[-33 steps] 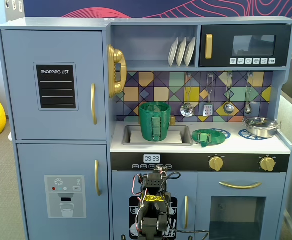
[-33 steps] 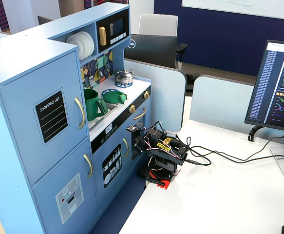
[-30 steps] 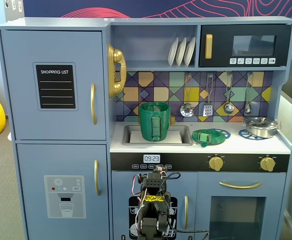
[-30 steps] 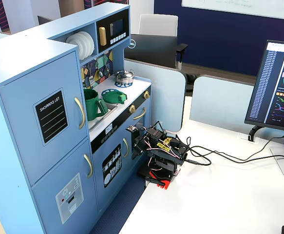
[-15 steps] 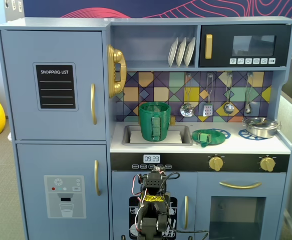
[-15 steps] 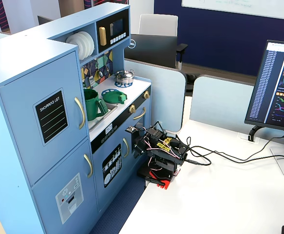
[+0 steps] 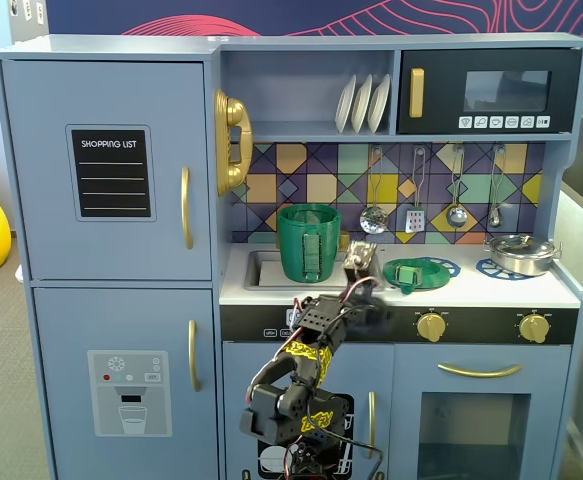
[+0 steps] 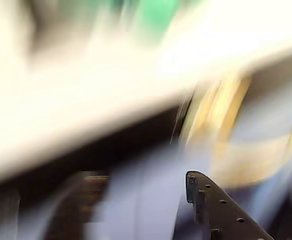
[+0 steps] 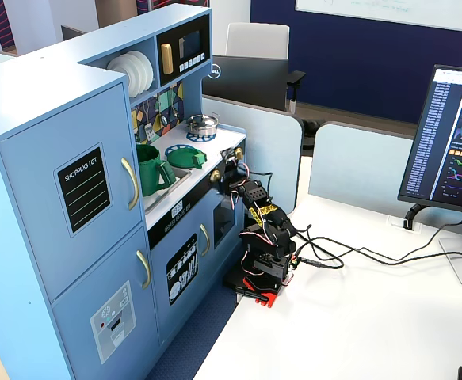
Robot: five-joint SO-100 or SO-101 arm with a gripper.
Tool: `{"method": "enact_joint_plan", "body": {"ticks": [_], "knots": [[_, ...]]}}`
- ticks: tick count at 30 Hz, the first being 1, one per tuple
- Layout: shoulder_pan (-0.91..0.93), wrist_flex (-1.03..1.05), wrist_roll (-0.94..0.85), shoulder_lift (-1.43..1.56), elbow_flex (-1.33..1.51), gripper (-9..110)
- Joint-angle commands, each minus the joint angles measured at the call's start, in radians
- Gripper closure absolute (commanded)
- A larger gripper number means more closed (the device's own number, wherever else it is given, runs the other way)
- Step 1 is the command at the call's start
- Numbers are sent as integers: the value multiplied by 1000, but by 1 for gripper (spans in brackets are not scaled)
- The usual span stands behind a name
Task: Pick up the lid from the counter and put it on the green recipient
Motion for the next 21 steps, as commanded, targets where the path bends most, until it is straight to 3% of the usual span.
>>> {"method": "enact_joint_plan", "body": {"ticks": [1, 8, 21], "knots": [[18, -357, 34, -61, -12, 65], [21, -525, 31, -247, -55, 63], [31, -552, 46, -560, -324, 66]]}}
